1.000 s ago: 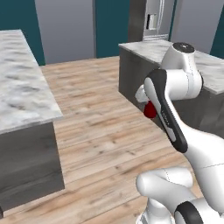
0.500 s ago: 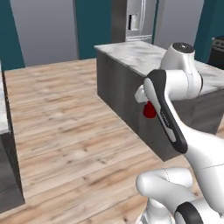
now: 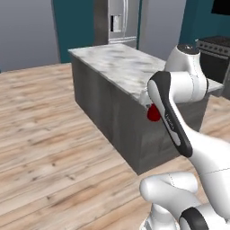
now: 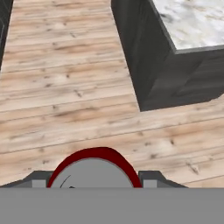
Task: Four empty soda cans are scattered around the kitchen. Gather all the cans and cluster them next to the stove for recycling.
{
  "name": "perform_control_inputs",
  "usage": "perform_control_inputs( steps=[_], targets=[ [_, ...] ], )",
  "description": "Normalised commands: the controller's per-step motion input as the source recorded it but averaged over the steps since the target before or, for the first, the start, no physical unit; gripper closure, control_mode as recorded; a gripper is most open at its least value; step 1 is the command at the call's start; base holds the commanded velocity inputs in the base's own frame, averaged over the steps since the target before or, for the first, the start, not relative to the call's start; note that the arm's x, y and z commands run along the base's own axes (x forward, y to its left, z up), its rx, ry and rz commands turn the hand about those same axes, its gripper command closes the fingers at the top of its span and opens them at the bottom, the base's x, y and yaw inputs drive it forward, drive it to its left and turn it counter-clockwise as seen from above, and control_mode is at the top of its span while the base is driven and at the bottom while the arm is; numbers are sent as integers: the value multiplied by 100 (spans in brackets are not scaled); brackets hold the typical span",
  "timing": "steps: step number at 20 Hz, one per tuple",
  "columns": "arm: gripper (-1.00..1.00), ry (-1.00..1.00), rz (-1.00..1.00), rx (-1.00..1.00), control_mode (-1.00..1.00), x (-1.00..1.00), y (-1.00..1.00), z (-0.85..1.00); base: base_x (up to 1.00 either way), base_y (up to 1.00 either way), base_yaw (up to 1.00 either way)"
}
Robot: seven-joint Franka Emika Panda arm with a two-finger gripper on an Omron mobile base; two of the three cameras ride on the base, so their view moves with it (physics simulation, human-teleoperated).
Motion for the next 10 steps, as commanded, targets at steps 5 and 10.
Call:
perform_control_inputs(
  steps=[5,10],
  targets=[
    [100,0,0,0,100,0,0,0,0,-100,-9],
    [100,0,0,0,100,0,0,0,0,-97,-16]
  ],
)
